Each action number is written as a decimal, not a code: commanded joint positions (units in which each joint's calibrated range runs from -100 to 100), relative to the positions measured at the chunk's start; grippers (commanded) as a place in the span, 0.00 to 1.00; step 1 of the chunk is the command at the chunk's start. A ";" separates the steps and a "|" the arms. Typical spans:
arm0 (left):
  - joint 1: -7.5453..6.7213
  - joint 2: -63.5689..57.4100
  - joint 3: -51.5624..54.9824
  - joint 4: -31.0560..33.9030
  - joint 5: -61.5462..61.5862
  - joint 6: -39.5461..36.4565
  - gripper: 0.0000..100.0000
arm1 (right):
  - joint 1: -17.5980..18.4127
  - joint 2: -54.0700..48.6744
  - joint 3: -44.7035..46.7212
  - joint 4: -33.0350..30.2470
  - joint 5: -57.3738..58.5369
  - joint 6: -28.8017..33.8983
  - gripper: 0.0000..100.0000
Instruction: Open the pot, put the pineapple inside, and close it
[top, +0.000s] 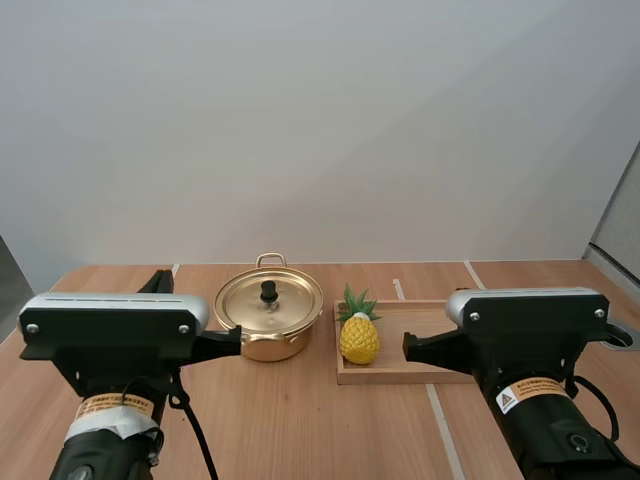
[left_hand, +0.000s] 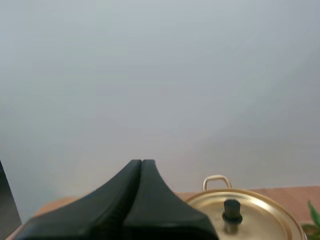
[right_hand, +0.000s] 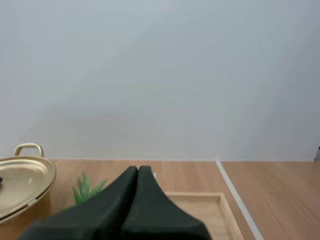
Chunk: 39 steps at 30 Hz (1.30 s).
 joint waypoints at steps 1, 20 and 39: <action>-0.15 -0.33 0.00 3.24 -7.55 -0.05 0.00 | -0.15 -0.24 -0.60 0.00 -3.25 -0.37 0.00; -0.15 -0.16 -24.46 8.72 0.04 -3.91 0.00 | -0.15 -0.10 -28.65 -7.24 7.87 -0.37 0.00; -0.15 19.13 -56.55 5.47 23.05 -4.99 0.00 | -0.15 14.12 -57.48 -5.86 27.91 -0.37 0.00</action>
